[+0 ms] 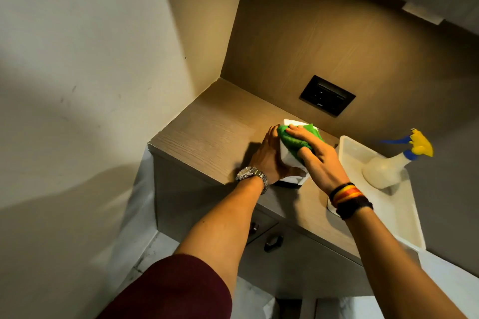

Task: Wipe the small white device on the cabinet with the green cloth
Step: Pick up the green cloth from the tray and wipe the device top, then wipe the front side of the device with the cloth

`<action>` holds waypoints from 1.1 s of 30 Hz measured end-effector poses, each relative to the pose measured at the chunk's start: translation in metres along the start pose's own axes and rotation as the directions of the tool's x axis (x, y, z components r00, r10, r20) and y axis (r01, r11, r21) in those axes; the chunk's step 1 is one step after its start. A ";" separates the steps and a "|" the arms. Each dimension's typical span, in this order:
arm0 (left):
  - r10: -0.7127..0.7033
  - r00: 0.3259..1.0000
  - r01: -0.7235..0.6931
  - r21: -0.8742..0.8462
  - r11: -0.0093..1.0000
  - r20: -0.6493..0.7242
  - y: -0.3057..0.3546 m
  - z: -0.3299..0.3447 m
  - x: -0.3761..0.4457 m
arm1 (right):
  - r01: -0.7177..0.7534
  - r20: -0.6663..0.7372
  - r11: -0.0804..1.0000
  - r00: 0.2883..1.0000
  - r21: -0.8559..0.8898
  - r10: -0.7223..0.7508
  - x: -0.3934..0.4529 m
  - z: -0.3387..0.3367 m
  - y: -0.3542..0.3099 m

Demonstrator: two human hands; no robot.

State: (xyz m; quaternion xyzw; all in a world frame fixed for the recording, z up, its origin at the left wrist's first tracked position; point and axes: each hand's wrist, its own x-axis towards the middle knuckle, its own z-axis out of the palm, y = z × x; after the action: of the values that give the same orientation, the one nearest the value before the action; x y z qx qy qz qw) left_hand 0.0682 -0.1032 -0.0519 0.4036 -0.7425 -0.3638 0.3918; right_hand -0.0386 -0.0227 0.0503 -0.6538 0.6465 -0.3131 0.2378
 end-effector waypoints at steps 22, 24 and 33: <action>0.199 0.959 -0.264 0.383 0.885 0.201 0.071 -0.023 0.033 | 0.004 -0.285 0.356 0.607 0.935 0.742 -0.048 0.038 0.064; 0.082 0.959 -0.222 0.533 0.816 0.273 0.079 -0.004 0.038 | 0.022 -0.284 0.354 0.645 0.935 0.710 -0.047 0.050 0.059; 0.040 0.978 -0.172 0.680 0.712 0.205 0.073 0.015 0.038 | -0.041 -0.231 0.361 0.699 0.932 0.676 -0.044 0.068 0.069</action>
State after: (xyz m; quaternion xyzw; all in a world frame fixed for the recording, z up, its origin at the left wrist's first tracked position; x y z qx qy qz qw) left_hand 0.0185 -0.1033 0.0154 0.4440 -0.8779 -0.0696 0.1655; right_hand -0.0367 0.0110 -0.0504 -0.1294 0.5600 -0.7183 0.3920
